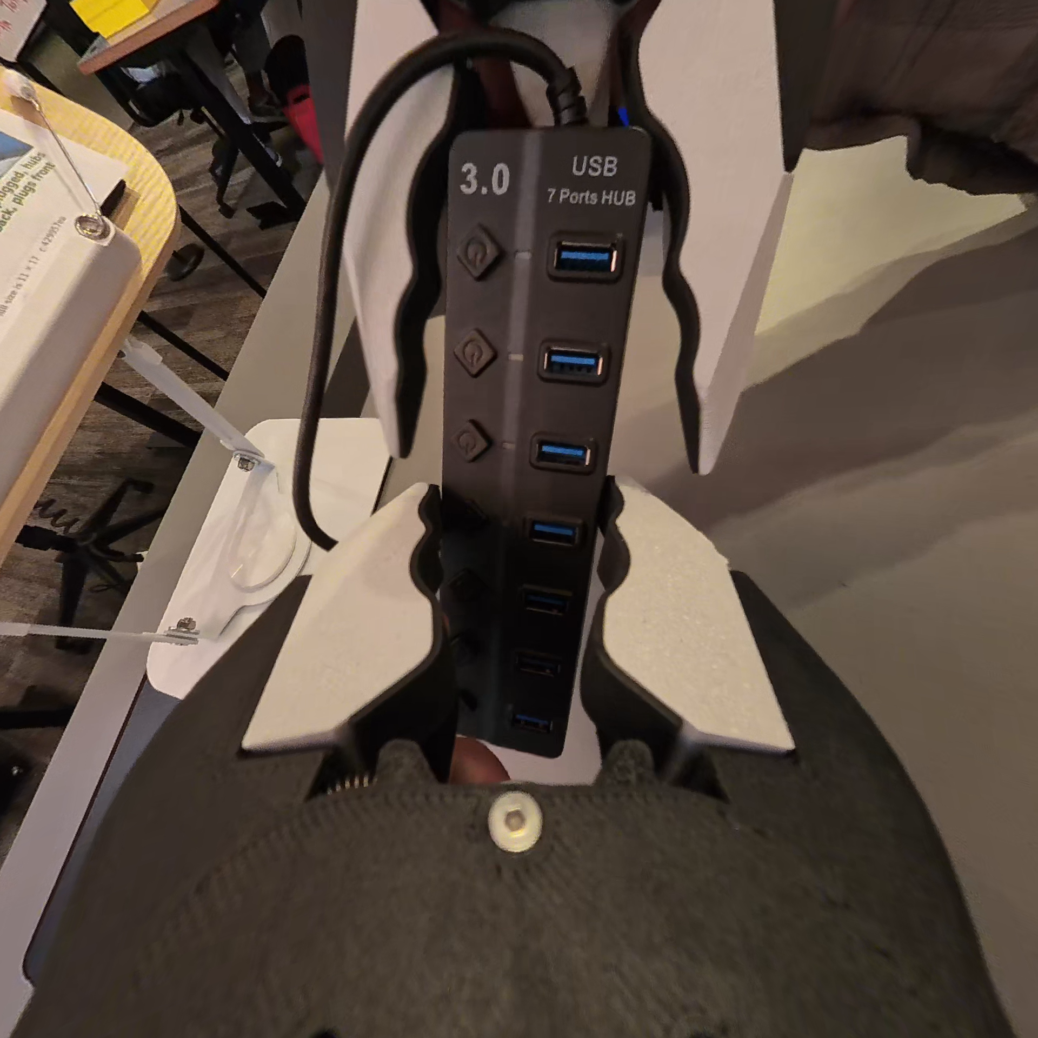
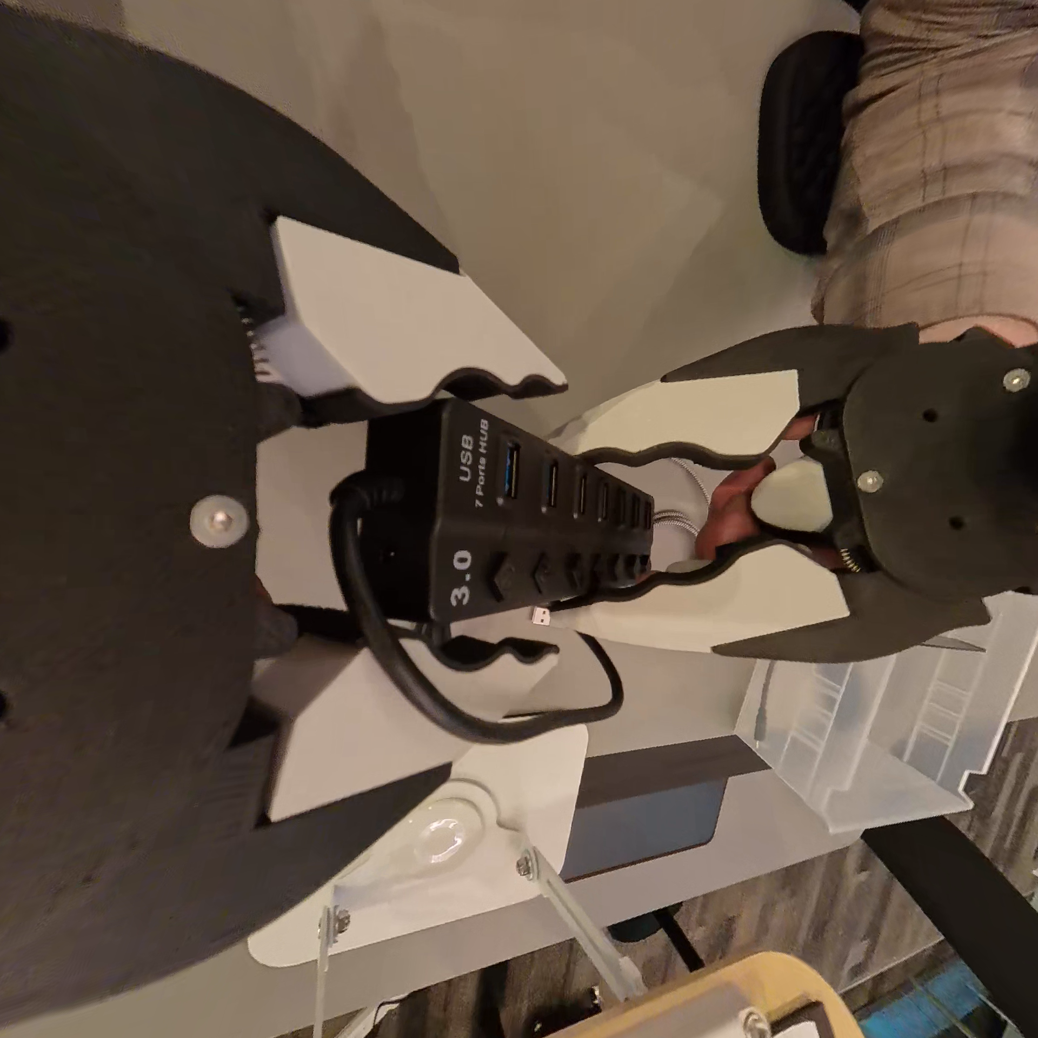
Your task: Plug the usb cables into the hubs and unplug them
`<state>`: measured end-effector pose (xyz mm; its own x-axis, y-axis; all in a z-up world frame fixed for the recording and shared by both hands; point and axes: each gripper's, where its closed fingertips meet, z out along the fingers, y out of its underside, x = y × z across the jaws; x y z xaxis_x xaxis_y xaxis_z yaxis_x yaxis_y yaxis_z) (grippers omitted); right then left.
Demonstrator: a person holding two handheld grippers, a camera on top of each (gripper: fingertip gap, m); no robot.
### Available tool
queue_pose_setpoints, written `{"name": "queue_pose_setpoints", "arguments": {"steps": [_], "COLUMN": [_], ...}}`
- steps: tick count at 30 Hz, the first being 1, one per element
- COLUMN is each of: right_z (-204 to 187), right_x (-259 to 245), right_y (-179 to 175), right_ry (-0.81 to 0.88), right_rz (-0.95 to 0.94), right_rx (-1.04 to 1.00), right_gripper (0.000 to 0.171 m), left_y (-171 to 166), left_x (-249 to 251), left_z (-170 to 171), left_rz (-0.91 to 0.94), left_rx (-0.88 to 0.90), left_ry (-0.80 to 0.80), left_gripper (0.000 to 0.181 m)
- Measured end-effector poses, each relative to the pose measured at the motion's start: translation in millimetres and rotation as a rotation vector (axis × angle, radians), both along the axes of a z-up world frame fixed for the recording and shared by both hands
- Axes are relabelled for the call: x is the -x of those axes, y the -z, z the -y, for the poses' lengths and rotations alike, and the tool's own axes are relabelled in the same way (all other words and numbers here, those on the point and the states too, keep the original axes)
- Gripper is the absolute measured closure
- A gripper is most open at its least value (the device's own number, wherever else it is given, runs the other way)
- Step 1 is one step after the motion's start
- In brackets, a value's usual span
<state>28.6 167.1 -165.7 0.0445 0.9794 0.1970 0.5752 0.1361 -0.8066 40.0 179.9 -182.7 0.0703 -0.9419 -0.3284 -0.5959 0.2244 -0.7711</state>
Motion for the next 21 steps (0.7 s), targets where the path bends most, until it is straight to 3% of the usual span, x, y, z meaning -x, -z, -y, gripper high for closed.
{"name": "queue_pose_setpoints", "arguments": {"steps": [4,7,9,11,21], "right_z": [-4,-2,-2,-2,-1], "right_x": [-3,-1,-1,0,-5], "right_y": [5,5,6,4,6], "right_ry": [0.022,0.023,0.029,0.025,0.016], "right_rz": [0.053,0.054,0.064,0.061,0.085], "right_rx": [-0.017,-0.004,-0.003,-0.018,-0.005], "right_gripper": [0.097,0.098,0.089,0.097,0.104], "left_y": [2,4,4,5,9], "left_x": [2,2,2,2,1], "left_z": [-4,-2,-1,-2,1], "left_rz": [-0.019,-0.025,-0.031,-0.031,-0.030], "left_rx": [-0.016,-0.008,-0.008,-0.003,0.013], "left_ry": [-0.017,-0.010,-0.004,-0.014,0.010], "left_gripper": [0.127,0.127,0.127,0.127,0.128]}}
